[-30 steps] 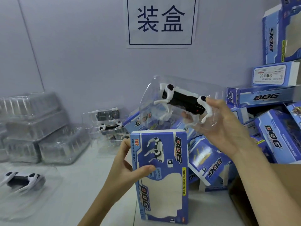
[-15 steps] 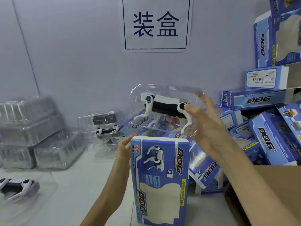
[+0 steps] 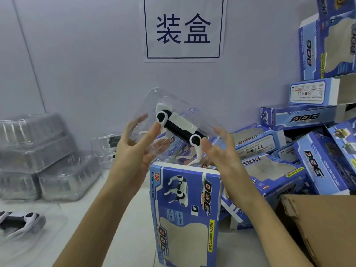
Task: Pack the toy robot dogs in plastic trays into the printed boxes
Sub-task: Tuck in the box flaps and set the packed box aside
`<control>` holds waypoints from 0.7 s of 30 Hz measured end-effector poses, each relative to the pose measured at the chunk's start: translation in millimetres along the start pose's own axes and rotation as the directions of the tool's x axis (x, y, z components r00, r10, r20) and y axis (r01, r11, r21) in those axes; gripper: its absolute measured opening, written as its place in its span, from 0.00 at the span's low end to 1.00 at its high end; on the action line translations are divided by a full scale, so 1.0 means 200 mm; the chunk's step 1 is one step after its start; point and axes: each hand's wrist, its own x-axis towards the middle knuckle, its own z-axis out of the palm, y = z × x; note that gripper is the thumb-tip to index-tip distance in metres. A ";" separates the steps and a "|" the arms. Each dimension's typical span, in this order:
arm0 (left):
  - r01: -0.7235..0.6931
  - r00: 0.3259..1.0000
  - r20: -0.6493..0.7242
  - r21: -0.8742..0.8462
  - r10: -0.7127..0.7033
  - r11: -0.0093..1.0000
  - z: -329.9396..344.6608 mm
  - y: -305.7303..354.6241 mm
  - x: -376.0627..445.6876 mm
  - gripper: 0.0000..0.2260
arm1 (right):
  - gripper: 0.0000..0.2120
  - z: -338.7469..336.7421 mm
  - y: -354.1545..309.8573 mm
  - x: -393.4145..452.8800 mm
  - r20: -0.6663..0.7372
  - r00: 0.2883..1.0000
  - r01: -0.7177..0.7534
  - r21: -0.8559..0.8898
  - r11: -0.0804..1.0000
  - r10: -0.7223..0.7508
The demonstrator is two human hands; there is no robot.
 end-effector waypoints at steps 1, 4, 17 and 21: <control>-0.010 1.000 -0.018 0.005 0.010 1.000 -0.01 -0.01 0.00 0.28 | 0.37 -0.01 0.01 -0.01 -0.033 0.999 -0.006 -0.004 1.000 0.006; -0.027 1.000 -0.013 0.046 0.027 0.999 -0.04 -0.03 0.00 0.29 | 0.33 -0.04 0.07 -0.09 -0.215 0.977 0.014 0.069 0.998 0.001; -0.072 0.993 0.091 -0.045 0.075 0.996 -0.06 0.00 0.03 0.29 | 0.17 0.04 0.31 -0.29 -0.398 0.917 0.066 0.216 0.974 0.026; 0.042 0.984 0.179 -0.128 -0.018 0.991 0.01 -0.03 0.01 0.33 | 0.12 0.03 0.30 -0.28 -0.360 0.933 0.085 0.241 0.967 0.008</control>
